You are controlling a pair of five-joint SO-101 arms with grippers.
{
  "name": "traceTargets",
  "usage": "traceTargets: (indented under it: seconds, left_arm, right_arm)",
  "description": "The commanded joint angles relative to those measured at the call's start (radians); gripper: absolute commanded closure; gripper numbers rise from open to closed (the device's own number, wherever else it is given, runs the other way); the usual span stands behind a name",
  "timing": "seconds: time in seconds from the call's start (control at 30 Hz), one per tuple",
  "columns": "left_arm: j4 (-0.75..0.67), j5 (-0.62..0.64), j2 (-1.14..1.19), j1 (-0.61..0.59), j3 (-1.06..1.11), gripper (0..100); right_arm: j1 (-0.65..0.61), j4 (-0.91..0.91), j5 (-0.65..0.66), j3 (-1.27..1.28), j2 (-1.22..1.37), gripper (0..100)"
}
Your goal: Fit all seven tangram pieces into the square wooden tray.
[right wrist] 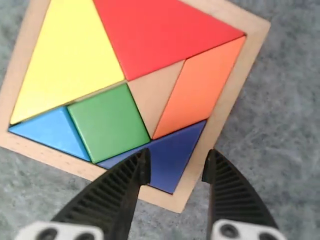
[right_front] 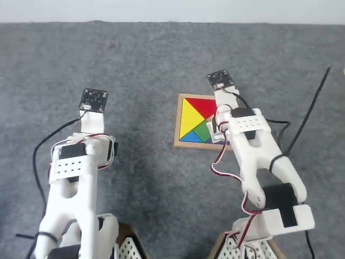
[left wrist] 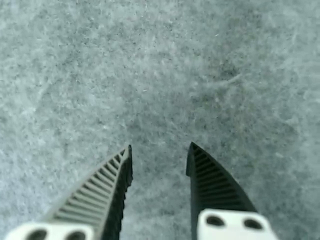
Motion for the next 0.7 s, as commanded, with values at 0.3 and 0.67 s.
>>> traceTargets:
  seconds: [0.3,0.67]
  left_arm:
    - [-0.018,0.003,-0.063,-0.002,-0.028,83]
    - [-0.017,0.034,-0.443,0.008,0.171,85]
  right_arm:
    - [0.024,0.036,-0.049,0.157,-0.380,81.6]
    - [0.030,0.197,0.052,0.566,-1.055,81.6]
